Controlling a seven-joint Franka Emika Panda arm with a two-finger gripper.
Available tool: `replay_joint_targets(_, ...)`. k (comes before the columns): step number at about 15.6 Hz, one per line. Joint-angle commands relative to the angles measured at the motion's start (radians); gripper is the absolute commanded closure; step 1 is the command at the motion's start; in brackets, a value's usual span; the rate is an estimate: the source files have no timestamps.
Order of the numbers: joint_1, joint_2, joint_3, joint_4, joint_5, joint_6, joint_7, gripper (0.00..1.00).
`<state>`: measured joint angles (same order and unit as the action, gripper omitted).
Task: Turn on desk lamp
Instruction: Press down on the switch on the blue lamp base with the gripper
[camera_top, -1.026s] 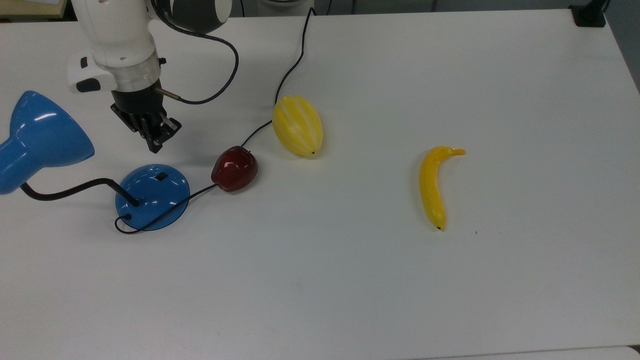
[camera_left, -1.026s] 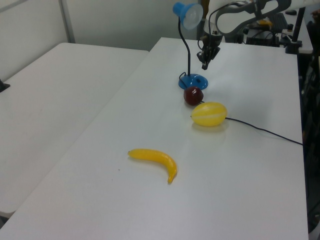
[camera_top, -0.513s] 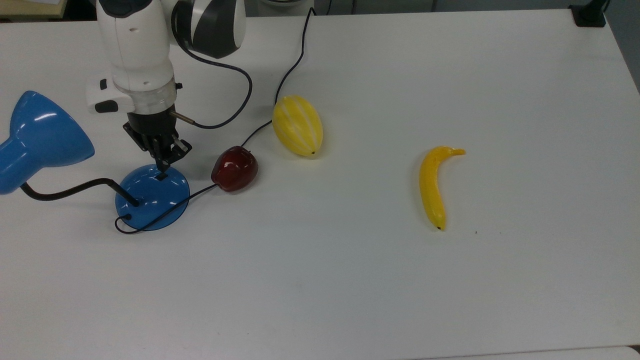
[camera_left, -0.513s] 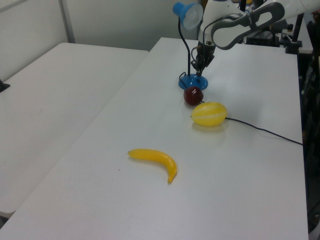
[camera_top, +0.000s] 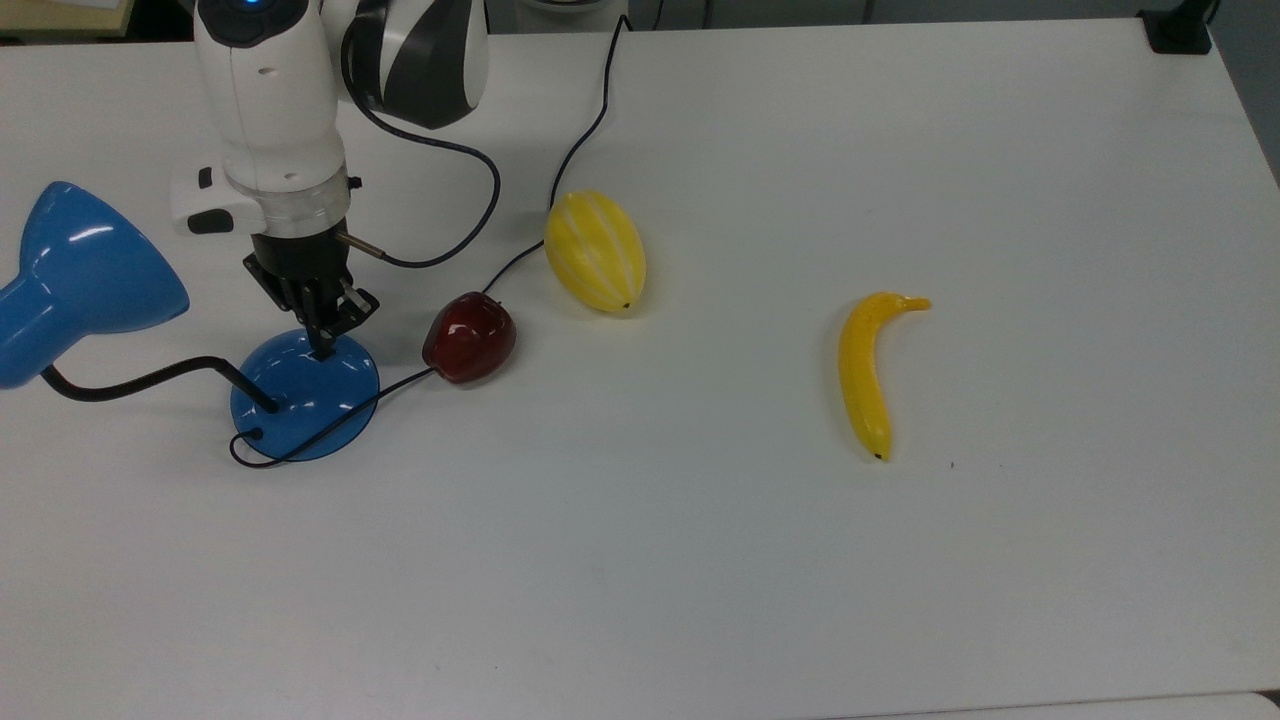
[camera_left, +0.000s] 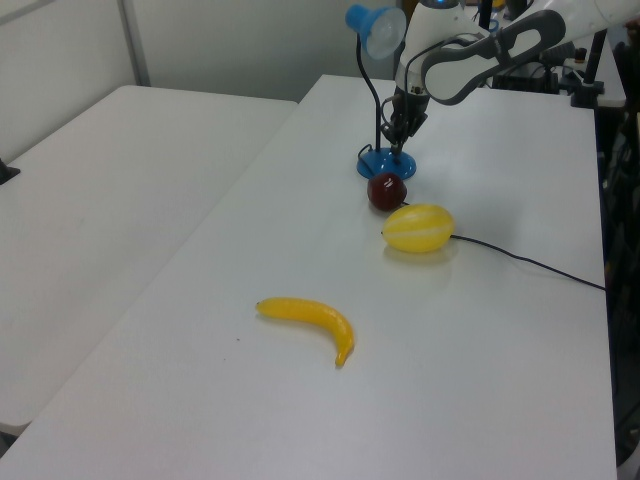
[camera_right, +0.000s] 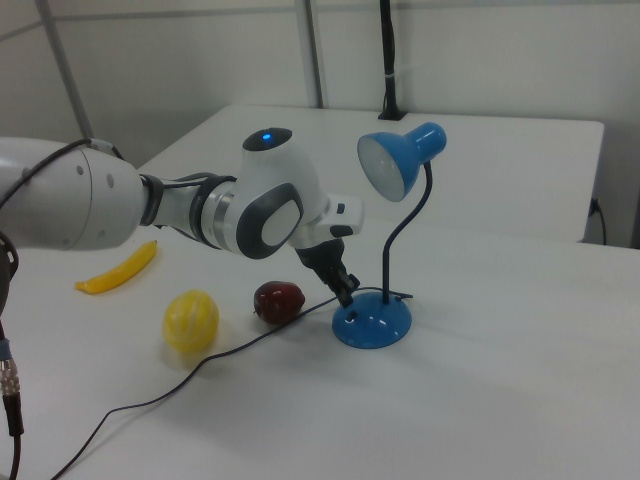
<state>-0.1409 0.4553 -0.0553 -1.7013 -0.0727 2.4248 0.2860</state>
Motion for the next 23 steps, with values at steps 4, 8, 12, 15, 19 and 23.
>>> replay_joint_targets(4, 0.006, 0.036, -0.006, 0.006, -0.021, 0.052, 0.03, 1.0)
replay_joint_targets(8, 0.003, 0.045, -0.006, 0.005, -0.021, 0.103, 0.042, 1.0)
replay_joint_targets(12, 0.003, 0.046, -0.006, 0.005, -0.021, 0.103, 0.042, 1.0)
replay_joint_targets(15, 0.003, 0.045, -0.006, 0.005, -0.021, 0.102, 0.042, 1.0)
replay_joint_targets(19, 0.001, 0.034, -0.006, 0.005, -0.021, 0.096, 0.042, 1.0)
replay_joint_targets(23, 0.001, 0.029, -0.006, -0.001, -0.021, 0.088, 0.038, 1.0)
